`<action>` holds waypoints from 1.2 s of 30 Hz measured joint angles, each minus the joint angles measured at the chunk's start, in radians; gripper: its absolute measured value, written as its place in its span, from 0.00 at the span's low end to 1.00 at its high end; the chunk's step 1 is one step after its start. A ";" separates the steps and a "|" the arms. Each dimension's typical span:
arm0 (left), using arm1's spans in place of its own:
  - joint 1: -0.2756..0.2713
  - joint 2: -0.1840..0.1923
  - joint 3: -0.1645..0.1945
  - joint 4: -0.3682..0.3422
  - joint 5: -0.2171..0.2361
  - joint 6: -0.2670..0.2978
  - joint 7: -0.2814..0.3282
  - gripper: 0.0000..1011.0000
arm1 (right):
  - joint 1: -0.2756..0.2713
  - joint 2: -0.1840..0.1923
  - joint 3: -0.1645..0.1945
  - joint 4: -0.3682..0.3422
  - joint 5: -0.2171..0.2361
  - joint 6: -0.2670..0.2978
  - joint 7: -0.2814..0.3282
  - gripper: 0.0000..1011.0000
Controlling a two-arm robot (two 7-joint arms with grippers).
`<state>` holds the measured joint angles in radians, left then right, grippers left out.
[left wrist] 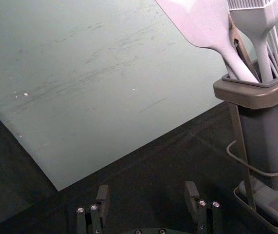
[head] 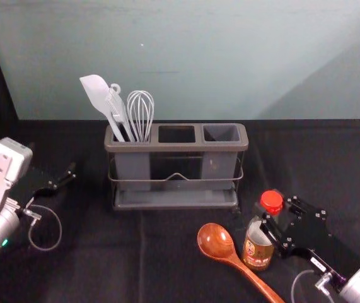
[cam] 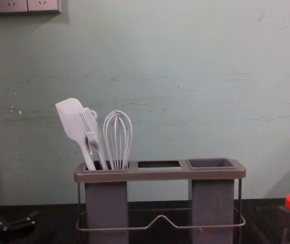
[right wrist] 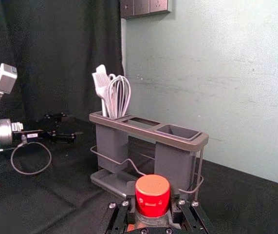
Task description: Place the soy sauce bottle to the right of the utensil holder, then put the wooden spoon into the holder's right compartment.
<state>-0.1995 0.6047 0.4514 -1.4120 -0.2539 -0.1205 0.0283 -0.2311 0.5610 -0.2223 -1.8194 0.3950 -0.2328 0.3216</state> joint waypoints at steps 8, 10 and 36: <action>0.000 0.000 0.000 0.000 0.000 0.000 0.000 1.00 | -0.010 -0.013 0.019 -0.005 0.001 0.000 0.017 0.38; 0.000 0.000 0.000 0.000 0.000 0.000 0.000 1.00 | -0.013 -0.014 0.027 -0.008 0.001 0.000 0.018 0.38; 0.000 0.000 0.000 0.000 0.000 0.000 0.000 1.00 | 0.091 -0.066 0.115 0.081 0.053 0.048 0.078 0.38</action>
<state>-0.1996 0.6047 0.4513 -1.4120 -0.2539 -0.1206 0.0283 -0.1397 0.4955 -0.1068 -1.7381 0.4484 -0.1853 0.3996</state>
